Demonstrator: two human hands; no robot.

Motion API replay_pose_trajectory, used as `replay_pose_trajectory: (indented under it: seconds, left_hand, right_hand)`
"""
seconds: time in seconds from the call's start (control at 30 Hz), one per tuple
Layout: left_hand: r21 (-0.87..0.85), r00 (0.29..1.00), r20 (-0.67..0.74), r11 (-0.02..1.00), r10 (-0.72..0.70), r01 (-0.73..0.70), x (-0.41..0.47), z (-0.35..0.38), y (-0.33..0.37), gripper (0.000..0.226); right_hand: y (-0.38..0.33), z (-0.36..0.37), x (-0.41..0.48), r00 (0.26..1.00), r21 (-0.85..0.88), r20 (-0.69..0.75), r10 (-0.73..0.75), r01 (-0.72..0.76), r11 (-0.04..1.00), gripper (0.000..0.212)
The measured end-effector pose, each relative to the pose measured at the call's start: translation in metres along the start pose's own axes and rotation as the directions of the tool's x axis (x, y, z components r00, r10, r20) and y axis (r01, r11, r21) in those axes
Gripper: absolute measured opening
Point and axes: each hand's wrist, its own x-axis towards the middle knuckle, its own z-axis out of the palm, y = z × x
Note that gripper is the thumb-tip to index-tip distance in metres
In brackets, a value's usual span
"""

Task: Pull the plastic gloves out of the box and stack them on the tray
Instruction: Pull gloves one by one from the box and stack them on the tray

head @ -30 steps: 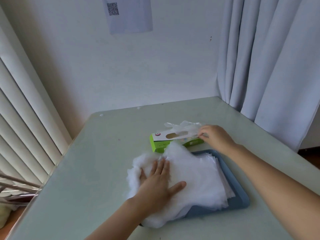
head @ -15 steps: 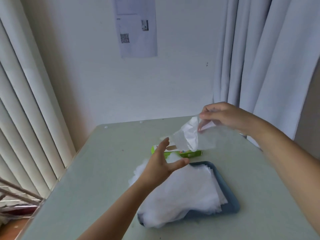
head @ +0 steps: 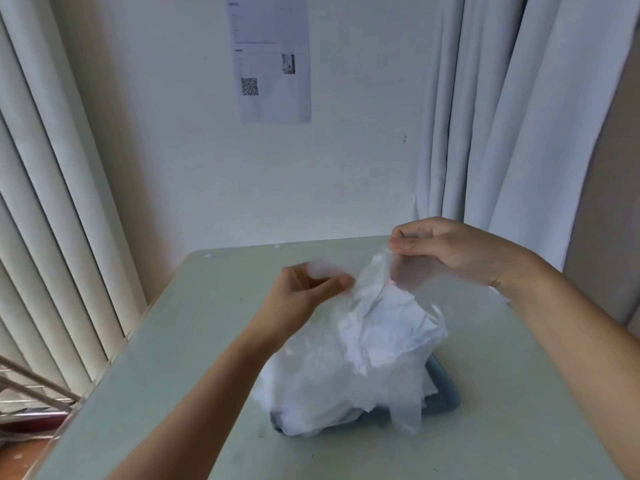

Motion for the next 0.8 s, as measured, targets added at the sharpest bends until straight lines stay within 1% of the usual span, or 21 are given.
replay_pose_trajectory:
  seconds: [0.07, 0.17, 0.23, 0.27, 0.33, 0.37, 0.4, 0.47, 0.53, 0.6, 0.7, 0.8]
  left_hand:
    - [-0.025, 0.993, 0.041, 0.994, -0.108, 0.109, 0.001, -0.001, -0.007, 0.015]
    - [0.011, 0.959, 0.084, 0.963, -0.269, 0.269, 0.010, -0.005, -0.018, 0.018]
    - [0.094, 0.932, 0.106, 0.936, -0.348, 0.339, 0.018, -0.010, -0.026, 0.019]
    - [0.175, 0.921, 0.110, 0.919, -0.374, 0.353, 0.024, -0.012, -0.032, 0.020]
    - [0.344, 0.910, 0.104, 0.873, -0.401, 0.346, 0.034, -0.016, -0.045, 0.022]
    - [0.400, 0.904, 0.100, 0.849, -0.416, 0.347, 0.039, -0.017, -0.052, 0.023]
    - [0.435, 0.897, 0.097, 0.829, -0.431, 0.351, 0.043, -0.017, -0.058, 0.022]
    - [0.504, 0.881, 0.092, 0.785, -0.465, 0.361, 0.050, -0.013, -0.071, 0.018]
    - [0.613, 0.867, 0.093, 0.715, -0.489, 0.337, 0.053, -0.009, -0.084, 0.016]
    - [0.700, 0.861, 0.088, 0.646, -0.501, 0.304, 0.055, -0.005, -0.097, 0.017]
    - [0.816, 0.878, 0.061, 0.530, -0.474, 0.230, 0.052, -0.001, -0.113, 0.032]
    - [0.894, 0.903, 0.019, 0.411, -0.429, 0.177, 0.050, 0.003, -0.124, 0.033]
  right_hand:
    - [0.020, 0.002, 0.003, 0.998, -0.016, -0.049, 0.049, -0.050, 0.999, 0.027]
    - [0.052, 0.009, 0.008, 0.989, -0.031, -0.059, 0.138, -0.140, 0.990, 0.037]
    - [0.069, 0.017, 0.010, 0.979, 0.008, -0.052, 0.197, -0.197, 0.980, 0.036]
    - [0.077, 0.020, 0.011, 0.972, 0.045, -0.049, 0.229, -0.227, 0.973, 0.034]
    - [0.093, 0.022, 0.012, 0.957, 0.112, -0.031, 0.287, -0.282, 0.953, 0.031]
    - [0.099, 0.024, 0.012, 0.951, 0.127, -0.005, 0.308, -0.305, 0.944, 0.023]
    - [0.106, 0.025, 0.013, 0.946, 0.133, 0.015, 0.325, -0.324, 0.937, 0.017]
    - [0.122, 0.028, 0.014, 0.928, 0.144, 0.006, 0.371, -0.368, 0.918, 0.014]
    - [0.137, 0.031, 0.018, 0.902, 0.087, -0.060, 0.427, -0.421, 0.903, 0.018]
    - [0.153, 0.037, 0.022, 0.874, -0.027, -0.154, 0.460, -0.470, 0.882, 0.024]
    - [0.168, 0.044, 0.024, 0.839, -0.176, -0.277, 0.469, -0.524, 0.833, 0.033]
    - [0.177, 0.047, 0.023, 0.823, -0.245, -0.323, 0.467, -0.549, 0.799, 0.032]
